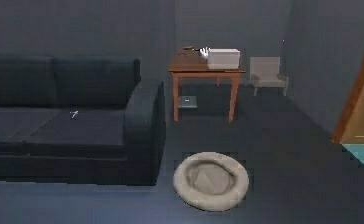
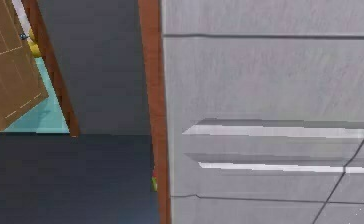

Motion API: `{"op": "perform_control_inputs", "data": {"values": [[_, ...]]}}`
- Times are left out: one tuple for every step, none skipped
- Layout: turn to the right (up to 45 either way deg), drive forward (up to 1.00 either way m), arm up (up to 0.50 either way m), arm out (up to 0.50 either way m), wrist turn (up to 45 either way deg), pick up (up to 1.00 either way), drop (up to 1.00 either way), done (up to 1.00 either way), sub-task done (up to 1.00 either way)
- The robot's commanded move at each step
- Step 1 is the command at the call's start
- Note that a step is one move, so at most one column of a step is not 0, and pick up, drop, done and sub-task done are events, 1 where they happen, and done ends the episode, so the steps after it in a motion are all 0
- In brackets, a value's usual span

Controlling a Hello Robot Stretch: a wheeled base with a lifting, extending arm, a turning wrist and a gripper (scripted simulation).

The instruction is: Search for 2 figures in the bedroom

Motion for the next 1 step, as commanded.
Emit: {"op": "perform_control_inputs", "data": {"values": [[0.0,0.30,0.00,0.00,0.0,0.00,0.00,0.00,0.00]]}}
